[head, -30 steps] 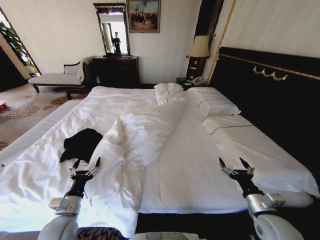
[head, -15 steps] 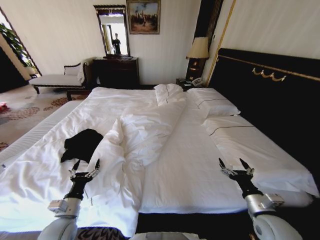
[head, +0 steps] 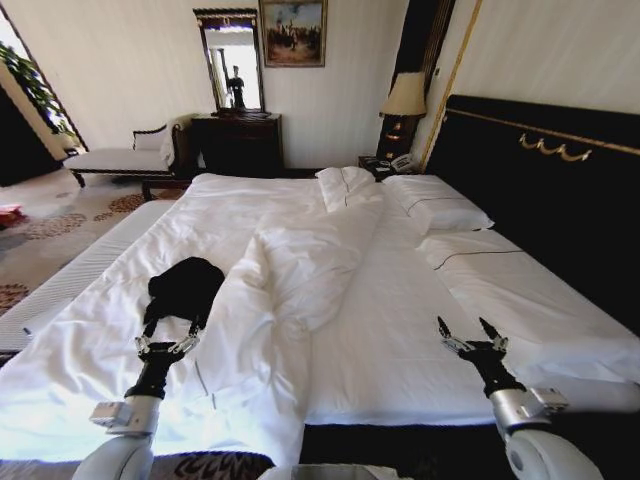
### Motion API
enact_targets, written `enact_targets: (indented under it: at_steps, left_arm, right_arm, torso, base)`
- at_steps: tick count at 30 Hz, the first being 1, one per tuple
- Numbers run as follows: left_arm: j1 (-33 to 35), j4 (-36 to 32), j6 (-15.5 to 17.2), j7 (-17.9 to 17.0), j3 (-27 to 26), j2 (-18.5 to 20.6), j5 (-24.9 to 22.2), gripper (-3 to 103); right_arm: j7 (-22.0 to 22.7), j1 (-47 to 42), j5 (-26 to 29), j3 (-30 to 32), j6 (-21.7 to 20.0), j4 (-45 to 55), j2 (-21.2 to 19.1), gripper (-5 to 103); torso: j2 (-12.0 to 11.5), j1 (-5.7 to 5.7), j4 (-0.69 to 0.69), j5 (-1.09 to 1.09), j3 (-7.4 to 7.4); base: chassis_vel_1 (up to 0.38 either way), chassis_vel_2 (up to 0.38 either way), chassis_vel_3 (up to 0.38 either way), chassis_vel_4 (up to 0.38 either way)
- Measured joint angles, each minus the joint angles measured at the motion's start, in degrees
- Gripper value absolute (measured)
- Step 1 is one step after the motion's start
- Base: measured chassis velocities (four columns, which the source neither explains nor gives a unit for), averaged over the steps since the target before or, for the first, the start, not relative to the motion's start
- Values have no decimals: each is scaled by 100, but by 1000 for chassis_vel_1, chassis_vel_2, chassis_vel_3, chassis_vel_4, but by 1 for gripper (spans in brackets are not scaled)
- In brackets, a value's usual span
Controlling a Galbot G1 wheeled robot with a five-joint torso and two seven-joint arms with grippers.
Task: Fold the clothes on the bed.
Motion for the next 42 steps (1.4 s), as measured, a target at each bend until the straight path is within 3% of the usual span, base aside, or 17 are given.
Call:
enact_targets:
  at_steps: [42]
  left_arm:
    - [167, -191, -31, 18, -77, -61, -75, 100]
  right_arm:
    - [-8, -113, -5, -13, -27, 206, 22, 100]
  torso:
    - [-1, 0, 0, 2, 0]
  base:
    - [161, 151, -153, -154]
